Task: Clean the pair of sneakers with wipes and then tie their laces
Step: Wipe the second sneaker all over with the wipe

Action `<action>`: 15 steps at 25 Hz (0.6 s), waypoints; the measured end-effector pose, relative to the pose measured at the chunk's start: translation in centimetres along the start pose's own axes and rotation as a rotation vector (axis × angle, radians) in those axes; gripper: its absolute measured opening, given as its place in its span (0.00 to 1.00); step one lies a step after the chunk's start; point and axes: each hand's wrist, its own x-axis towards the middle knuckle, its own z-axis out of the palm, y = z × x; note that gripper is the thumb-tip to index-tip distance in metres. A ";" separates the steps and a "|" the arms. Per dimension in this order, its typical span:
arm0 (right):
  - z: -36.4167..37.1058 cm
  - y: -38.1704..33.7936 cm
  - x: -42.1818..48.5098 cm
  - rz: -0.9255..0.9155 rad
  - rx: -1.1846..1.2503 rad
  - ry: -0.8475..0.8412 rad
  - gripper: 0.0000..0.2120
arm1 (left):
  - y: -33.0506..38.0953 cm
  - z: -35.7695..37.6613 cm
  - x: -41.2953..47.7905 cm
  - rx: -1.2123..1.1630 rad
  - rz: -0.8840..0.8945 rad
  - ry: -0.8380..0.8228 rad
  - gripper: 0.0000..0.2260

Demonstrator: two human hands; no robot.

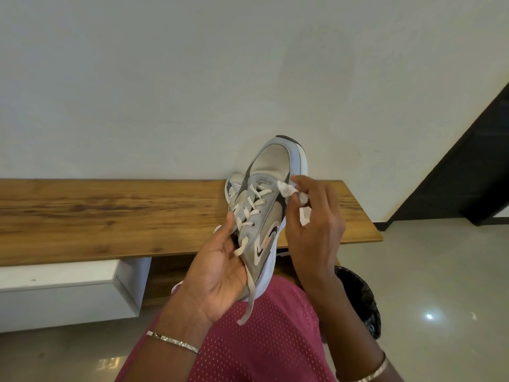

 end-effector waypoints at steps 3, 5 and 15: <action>0.0 -0.3 -0.3 0.021 0.018 -0.002 0.12 | 0.2 0.1 -0.1 -0.013 -0.009 -0.001 0.22; 0.1 -0.4 -2.1 0.007 0.012 -0.058 0.11 | 0.3 -0.1 0.0 -0.022 -0.014 -0.001 0.23; -0.9 0.3 1.3 0.068 0.020 0.089 0.11 | 0.0 0.3 -0.2 0.071 0.039 0.030 0.22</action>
